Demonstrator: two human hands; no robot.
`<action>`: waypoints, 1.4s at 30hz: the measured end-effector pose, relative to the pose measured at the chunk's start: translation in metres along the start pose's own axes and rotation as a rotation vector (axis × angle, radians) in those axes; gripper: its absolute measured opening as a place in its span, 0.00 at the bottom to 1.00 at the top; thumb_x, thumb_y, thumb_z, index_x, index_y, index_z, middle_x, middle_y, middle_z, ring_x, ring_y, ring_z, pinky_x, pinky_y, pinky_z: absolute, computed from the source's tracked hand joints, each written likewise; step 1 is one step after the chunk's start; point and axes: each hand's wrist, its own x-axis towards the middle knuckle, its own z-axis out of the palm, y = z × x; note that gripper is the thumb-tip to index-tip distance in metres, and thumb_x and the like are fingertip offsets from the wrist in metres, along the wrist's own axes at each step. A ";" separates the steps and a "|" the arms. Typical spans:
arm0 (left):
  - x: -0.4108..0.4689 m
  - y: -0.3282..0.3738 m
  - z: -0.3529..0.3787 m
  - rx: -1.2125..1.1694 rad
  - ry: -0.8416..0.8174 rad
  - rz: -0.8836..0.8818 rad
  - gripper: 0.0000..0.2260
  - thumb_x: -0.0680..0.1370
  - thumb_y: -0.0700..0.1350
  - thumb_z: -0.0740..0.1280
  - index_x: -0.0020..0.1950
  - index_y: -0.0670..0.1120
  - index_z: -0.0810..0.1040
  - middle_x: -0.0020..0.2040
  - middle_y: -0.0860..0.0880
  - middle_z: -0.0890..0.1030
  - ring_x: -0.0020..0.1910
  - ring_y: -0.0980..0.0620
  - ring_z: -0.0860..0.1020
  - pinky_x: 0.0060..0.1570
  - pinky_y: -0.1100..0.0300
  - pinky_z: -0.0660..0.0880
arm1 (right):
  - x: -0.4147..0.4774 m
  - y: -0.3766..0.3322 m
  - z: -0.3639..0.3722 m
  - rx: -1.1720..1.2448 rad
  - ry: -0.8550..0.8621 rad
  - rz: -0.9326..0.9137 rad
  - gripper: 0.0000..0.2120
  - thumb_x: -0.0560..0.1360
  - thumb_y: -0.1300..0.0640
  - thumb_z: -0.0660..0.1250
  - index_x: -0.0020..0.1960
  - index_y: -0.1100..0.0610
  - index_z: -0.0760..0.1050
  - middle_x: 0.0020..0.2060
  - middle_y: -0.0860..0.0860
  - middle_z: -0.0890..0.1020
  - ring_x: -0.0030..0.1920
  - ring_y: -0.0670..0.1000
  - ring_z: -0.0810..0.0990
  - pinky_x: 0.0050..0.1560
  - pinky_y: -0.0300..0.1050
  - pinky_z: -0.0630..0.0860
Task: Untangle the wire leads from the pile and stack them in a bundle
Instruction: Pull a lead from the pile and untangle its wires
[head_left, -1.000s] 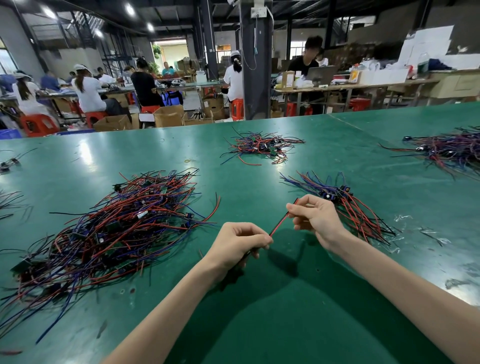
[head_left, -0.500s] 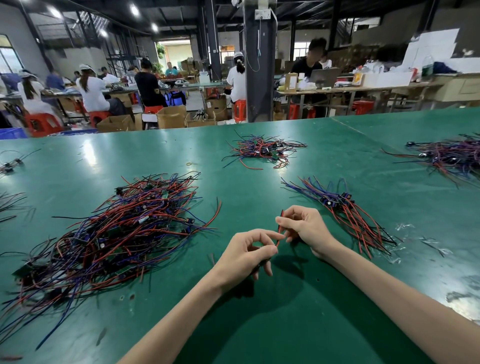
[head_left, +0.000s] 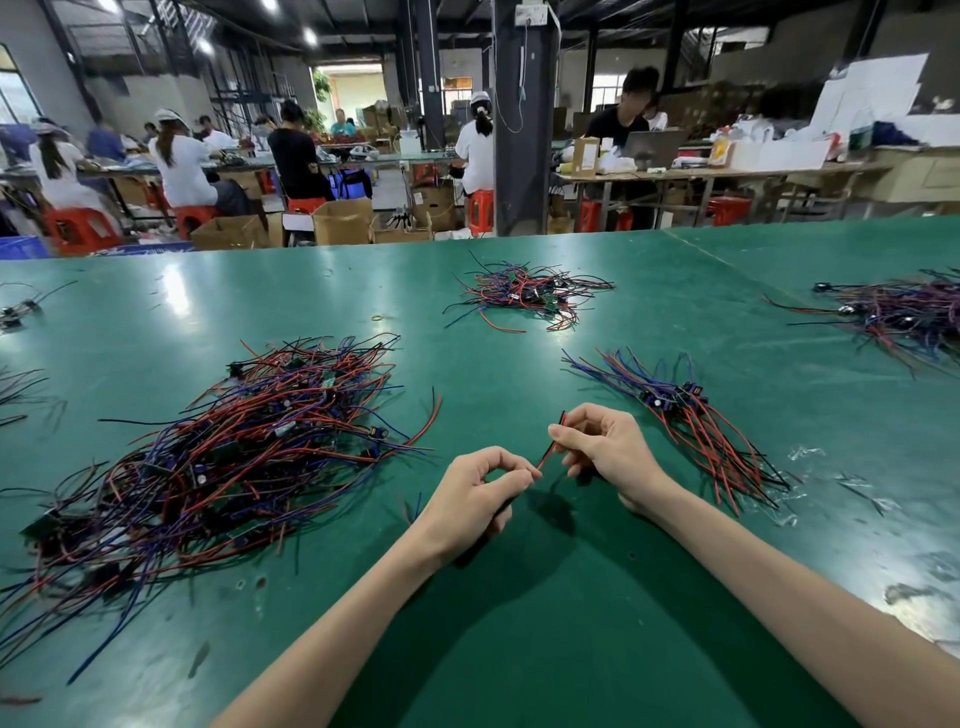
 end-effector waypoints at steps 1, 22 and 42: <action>0.000 0.000 0.000 -0.004 0.004 -0.007 0.05 0.78 0.40 0.64 0.44 0.45 0.78 0.23 0.49 0.71 0.19 0.53 0.65 0.21 0.68 0.61 | 0.000 0.000 0.000 0.008 0.006 0.002 0.07 0.72 0.65 0.71 0.37 0.61 0.76 0.28 0.55 0.80 0.25 0.49 0.75 0.25 0.41 0.74; 0.008 0.000 -0.004 0.030 0.175 -0.230 0.06 0.74 0.35 0.63 0.37 0.40 0.71 0.23 0.43 0.74 0.17 0.51 0.70 0.18 0.68 0.64 | 0.003 -0.001 0.001 0.108 0.061 0.011 0.07 0.74 0.63 0.70 0.39 0.59 0.74 0.28 0.56 0.79 0.24 0.49 0.74 0.24 0.39 0.73; 0.000 0.003 -0.015 -0.134 0.223 -0.239 0.06 0.74 0.34 0.67 0.37 0.38 0.72 0.23 0.44 0.71 0.17 0.52 0.70 0.19 0.65 0.66 | 0.004 -0.008 0.034 0.152 0.255 0.042 0.04 0.74 0.63 0.70 0.41 0.61 0.76 0.30 0.55 0.81 0.24 0.47 0.77 0.25 0.39 0.75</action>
